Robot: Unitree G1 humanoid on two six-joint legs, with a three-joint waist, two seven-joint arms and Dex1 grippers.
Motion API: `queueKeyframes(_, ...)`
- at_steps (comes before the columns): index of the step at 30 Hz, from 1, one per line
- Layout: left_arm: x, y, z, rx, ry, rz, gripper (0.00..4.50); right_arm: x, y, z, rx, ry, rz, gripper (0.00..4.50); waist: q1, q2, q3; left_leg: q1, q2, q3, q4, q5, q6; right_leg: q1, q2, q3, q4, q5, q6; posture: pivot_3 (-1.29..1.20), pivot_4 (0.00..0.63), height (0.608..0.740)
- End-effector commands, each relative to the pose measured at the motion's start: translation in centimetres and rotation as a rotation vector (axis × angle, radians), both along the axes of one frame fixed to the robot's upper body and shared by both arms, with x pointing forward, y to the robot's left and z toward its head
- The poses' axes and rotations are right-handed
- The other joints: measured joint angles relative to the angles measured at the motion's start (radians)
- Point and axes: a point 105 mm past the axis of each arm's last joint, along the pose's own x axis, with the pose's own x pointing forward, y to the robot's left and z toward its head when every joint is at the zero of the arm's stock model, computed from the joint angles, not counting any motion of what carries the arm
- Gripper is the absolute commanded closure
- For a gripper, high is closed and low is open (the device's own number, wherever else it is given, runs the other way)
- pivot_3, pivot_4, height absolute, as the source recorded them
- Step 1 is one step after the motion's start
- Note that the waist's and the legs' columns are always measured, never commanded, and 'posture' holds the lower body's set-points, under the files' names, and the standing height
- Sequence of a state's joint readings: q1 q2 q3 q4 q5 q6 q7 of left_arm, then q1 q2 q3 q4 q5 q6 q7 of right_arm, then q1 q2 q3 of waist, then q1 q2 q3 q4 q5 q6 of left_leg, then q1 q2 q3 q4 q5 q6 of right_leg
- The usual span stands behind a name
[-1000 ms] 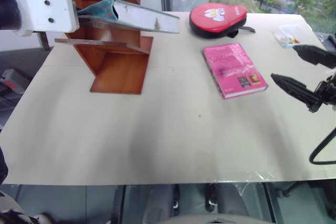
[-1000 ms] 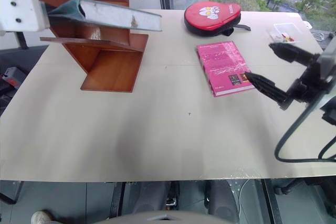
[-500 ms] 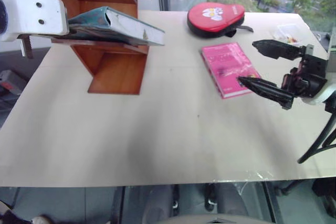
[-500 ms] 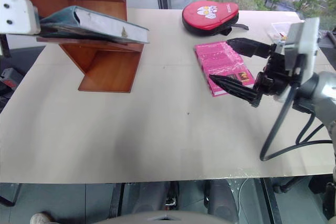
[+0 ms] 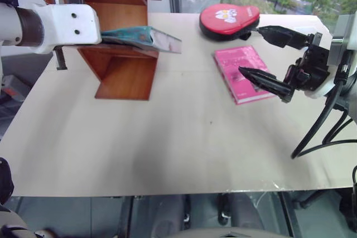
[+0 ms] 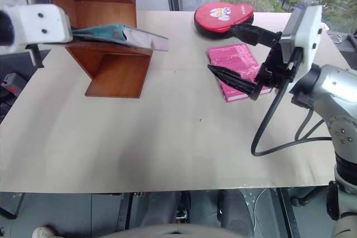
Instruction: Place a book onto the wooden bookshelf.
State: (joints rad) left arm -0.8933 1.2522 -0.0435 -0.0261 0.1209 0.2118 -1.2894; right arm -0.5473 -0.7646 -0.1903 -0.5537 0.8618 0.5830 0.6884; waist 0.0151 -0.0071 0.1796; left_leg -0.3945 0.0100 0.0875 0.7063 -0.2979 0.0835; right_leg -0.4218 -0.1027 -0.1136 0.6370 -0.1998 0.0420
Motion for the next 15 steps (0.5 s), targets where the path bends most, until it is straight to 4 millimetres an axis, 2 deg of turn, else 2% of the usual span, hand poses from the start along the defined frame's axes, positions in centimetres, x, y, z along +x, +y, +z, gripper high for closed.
queueKeyframes(1,0.5,0.8,-1.4,-0.023,0.053,0.050,3.64,-0.8,0.3,1.0,0.017,-0.049,0.027,0.00,-0.001,0.000,0.000,0.000,0.000,0.000,0.000,0.000,0.000,0.000,0.000,0.000,0.000,0.000,0.000,0.00,0.150,0.740)
queueKeyframes(4,0.7,1.2,-1.2,-0.034,0.023,0.074,2.43,-0.9,0.2,1.1,0.027,-0.047,0.039,0.00,-0.003,-0.001,0.000,0.001,0.000,0.001,0.000,0.000,0.000,-0.001,0.000,0.001,0.001,0.000,0.000,0.00,0.150,0.740)
queueKeyframes(7,0.7,1.3,-0.8,-0.055,-0.019,0.082,1.66,-0.8,0.1,1.1,0.029,-0.043,0.045,0.00,-0.003,-0.002,0.001,-0.002,0.000,0.003,0.000,0.000,0.000,-0.004,0.000,0.003,0.001,0.000,0.000,0.00,0.150,0.740)
queueKeyframes(8,0.3,1.5,-1.0,-0.061,-0.008,0.091,1.28,-0.8,0.1,1.1,0.028,-0.039,0.050,0.00,-0.003,-0.002,0.001,-0.004,0.000,0.005,0.000,0.000,0.000,-0.008,0.000,0.005,0.003,0.002,-0.003,0.00,0.150,0.740)
queueKeyframes(12,-1.3,2.1,-0.8,-0.126,0.033,0.116,1.28,-0.6,0.0,0.8,0.026,-0.026,0.061,0.00,-0.012,-0.002,0.001,-0.005,0.000,0.008,-0.001,0.000,0.000,-0.010,0.001,0.007,0.004,0.002,-0.003,0.00,0.150,0.740)
queueKeyframes(15,-2.5,1.9,0.6,-0.195,0.012,0.083,1.28,-0.4,-0.1,0.8,0.025,-0.018,0.076,0.00,-0.017,-0.002,0.001,-0.005,0.000,0.009,-0.002,0.000,0.000,-0.011,0.000,0.008,0.003,0.000,0.000,0.00,0.150,0.740)
